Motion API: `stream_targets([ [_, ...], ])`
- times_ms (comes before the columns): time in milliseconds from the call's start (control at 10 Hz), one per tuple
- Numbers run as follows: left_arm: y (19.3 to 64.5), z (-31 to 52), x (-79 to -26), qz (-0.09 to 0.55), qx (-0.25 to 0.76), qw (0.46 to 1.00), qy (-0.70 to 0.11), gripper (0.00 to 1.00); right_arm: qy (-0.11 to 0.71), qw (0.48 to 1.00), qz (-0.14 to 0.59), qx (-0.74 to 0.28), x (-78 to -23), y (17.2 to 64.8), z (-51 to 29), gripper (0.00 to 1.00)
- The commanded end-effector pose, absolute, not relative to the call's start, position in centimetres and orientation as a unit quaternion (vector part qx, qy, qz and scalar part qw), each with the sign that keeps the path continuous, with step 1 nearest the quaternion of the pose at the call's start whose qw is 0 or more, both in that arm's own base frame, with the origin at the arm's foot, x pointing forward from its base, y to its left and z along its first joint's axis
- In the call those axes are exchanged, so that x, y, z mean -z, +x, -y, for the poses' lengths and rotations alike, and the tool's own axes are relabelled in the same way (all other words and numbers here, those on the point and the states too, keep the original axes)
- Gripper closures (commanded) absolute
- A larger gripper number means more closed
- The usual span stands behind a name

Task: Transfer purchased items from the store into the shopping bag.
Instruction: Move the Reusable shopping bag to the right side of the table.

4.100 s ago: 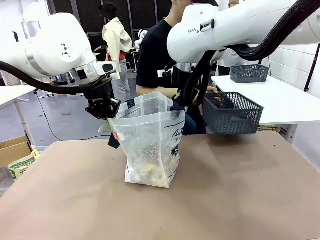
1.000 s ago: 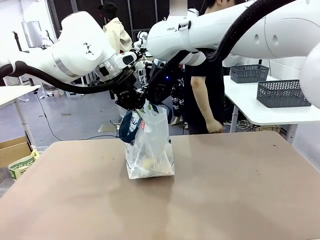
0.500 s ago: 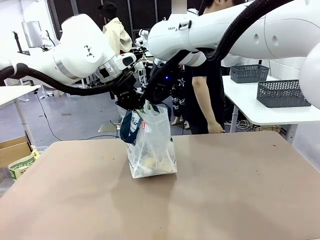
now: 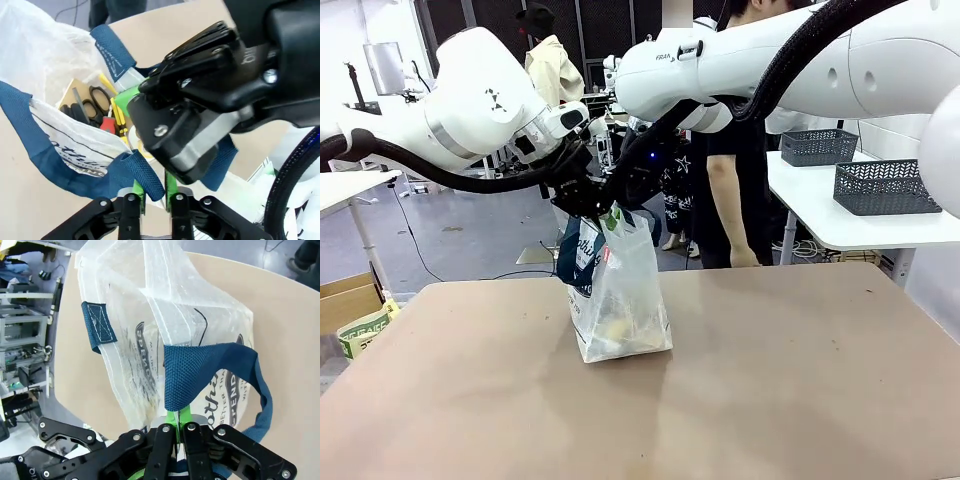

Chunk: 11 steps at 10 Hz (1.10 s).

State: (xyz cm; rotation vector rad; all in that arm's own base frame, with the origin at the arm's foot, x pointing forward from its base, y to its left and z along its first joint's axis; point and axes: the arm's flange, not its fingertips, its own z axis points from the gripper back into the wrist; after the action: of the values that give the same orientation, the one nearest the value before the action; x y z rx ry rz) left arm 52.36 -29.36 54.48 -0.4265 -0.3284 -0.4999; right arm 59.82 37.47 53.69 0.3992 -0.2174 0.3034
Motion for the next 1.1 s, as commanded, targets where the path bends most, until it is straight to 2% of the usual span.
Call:
stream_targets([
  [0,51.21,28.50,-54.33,0.180,0.254,0.920,-0.238,0.23,0.217,0.961,0.109,-0.133,-53.70,59.89,-37.83,1.00],
  [100,51.00,28.63,-54.28,0.178,0.258,0.918,-0.243,0.07,0.219,0.961,0.109,-0.132,-53.69,59.95,-37.76,1.00],
  [200,50.93,28.68,-54.20,0.176,0.259,0.916,-0.251,0.00,0.219,0.961,0.108,-0.132,-53.67,60.04,-37.71,1.00],
  [1000,50.94,29.28,-54.28,0.193,0.224,0.917,-0.267,0.00,0.219,0.961,0.101,-0.135,-53.16,60.31,-37.79,1.00],
])
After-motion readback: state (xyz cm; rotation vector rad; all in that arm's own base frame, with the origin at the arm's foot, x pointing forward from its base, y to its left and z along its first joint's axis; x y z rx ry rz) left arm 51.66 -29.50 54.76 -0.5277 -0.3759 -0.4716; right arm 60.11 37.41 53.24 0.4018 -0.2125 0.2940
